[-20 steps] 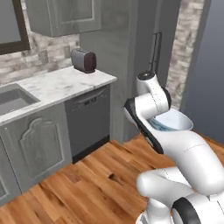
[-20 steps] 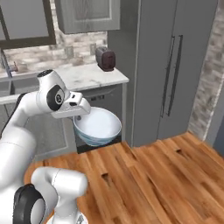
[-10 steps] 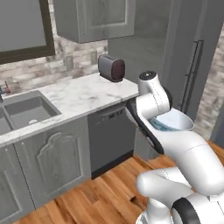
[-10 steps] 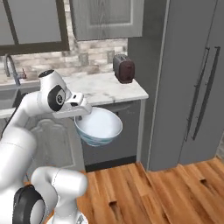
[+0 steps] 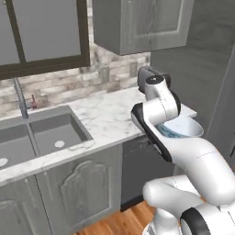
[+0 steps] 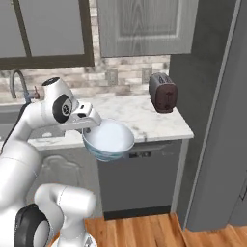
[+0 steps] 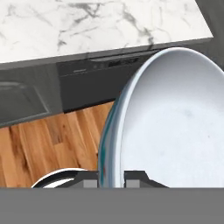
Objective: Pick the cup and bowl from the counter and place them on the counter next to the sink.
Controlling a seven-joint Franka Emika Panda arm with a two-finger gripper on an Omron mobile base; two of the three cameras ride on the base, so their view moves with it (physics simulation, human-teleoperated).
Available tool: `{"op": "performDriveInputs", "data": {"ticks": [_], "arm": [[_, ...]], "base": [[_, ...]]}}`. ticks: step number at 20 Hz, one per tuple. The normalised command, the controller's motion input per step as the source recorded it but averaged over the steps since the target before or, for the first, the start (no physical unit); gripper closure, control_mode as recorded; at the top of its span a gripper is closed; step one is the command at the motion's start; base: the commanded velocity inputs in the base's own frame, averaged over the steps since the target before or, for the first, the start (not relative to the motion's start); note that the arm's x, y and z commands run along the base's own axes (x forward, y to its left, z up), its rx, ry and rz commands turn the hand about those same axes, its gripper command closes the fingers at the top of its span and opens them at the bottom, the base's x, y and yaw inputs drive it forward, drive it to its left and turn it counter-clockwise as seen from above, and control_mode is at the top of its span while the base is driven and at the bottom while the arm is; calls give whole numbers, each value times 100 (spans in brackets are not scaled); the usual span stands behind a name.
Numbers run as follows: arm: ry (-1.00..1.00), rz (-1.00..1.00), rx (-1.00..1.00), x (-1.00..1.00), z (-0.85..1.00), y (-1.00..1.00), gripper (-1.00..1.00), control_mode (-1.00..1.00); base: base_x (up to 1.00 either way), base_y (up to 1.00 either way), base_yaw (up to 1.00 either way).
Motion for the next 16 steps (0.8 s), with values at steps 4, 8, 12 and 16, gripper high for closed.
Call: {"op": "performDriveInputs", "data": {"ticks": [4, 8, 12, 16], "arm": [[0, 0, 0, 0, 0, 0, 100, 100], [0, 0, 0, 0, 0, 0, 100, 100], [0, 0, 0, 0, 0, 0, 100, 100], [0, 0, 0, 0, 0, 0, 100, 100]], "base": [[82, 0, 24], [54, 0, 14], [43, 6, 0], [68, 10, 0]]}}
